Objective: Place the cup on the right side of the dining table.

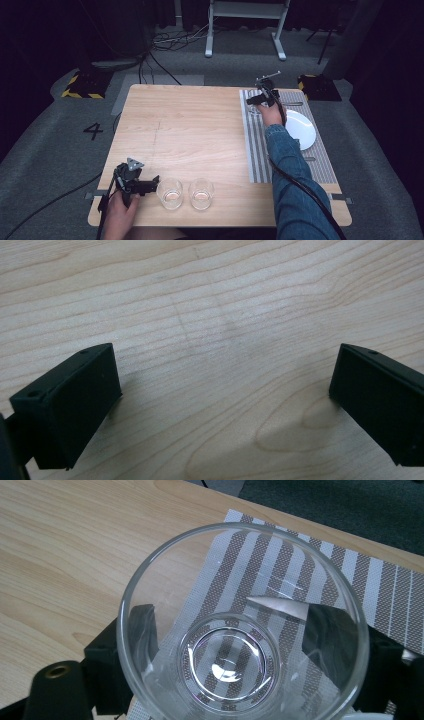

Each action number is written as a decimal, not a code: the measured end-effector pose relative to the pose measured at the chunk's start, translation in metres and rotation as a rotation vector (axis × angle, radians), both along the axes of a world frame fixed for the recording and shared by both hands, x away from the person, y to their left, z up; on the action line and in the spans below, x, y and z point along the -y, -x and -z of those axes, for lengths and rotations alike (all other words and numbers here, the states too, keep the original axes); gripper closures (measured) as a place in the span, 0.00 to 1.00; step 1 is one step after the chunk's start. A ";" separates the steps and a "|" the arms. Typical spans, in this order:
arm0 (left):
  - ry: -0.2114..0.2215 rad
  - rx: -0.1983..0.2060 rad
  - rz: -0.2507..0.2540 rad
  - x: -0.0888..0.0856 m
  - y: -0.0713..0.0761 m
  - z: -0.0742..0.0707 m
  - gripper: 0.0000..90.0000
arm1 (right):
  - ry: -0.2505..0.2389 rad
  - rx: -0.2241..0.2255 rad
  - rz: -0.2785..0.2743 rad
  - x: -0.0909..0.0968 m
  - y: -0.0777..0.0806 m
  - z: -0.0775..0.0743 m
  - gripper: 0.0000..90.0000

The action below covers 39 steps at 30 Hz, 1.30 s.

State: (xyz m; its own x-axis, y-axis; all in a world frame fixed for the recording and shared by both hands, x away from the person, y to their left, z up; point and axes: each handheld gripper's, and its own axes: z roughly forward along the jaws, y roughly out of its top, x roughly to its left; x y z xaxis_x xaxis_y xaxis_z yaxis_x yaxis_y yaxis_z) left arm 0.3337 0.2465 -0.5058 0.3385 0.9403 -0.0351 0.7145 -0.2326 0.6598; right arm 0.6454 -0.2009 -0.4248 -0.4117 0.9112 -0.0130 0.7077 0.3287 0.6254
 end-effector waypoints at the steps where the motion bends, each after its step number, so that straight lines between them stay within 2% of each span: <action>1: 0.000 0.000 0.000 0.000 0.000 0.000 0.00 | -0.002 -0.003 0.002 0.000 0.000 0.002 0.22; 10: 0.000 0.000 0.000 0.000 0.000 0.000 0.00 | 0.032 -0.019 0.032 0.007 -0.002 0.014 0.21; 18: 0.000 0.000 0.000 0.000 0.000 0.000 0.00 | 0.015 -0.019 0.018 0.008 0.001 0.017 0.21; 20: 0.000 0.000 0.000 0.000 0.000 0.000 0.00 | 0.026 -0.016 0.014 0.007 0.001 0.017 0.21; 24: 0.000 0.000 0.000 0.000 0.000 0.000 0.00 | 0.011 -0.029 0.034 0.008 0.000 0.017 0.20; 26: 0.000 0.000 0.000 0.000 0.000 0.000 0.00 | 0.008 -0.024 0.037 0.009 0.001 0.016 0.17; 27: -0.001 -0.002 0.000 0.000 0.000 0.000 0.00 | -0.008 -0.028 0.039 0.010 0.000 0.015 0.17; 29: -0.001 -0.002 0.000 0.000 0.000 0.000 0.00 | -0.001 -0.032 0.040 0.009 0.001 0.012 0.16; 33: -0.001 -0.002 0.000 0.000 0.000 0.000 0.00 | 0.018 -0.009 0.030 0.008 0.005 0.002 0.12; 39: 0.000 -0.001 -0.002 0.000 0.000 0.000 0.00 | 0.015 0.008 0.009 0.010 0.017 -0.011 0.08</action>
State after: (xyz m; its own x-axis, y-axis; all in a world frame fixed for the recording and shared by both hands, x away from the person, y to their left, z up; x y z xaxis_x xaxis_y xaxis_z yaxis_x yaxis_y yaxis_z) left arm 0.3337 0.2464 -0.5057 0.3367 0.9409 -0.0359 0.7155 -0.2309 0.6593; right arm 0.6284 -0.2107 -0.4140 -0.4033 0.9146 -0.0302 0.7058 0.3319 0.6258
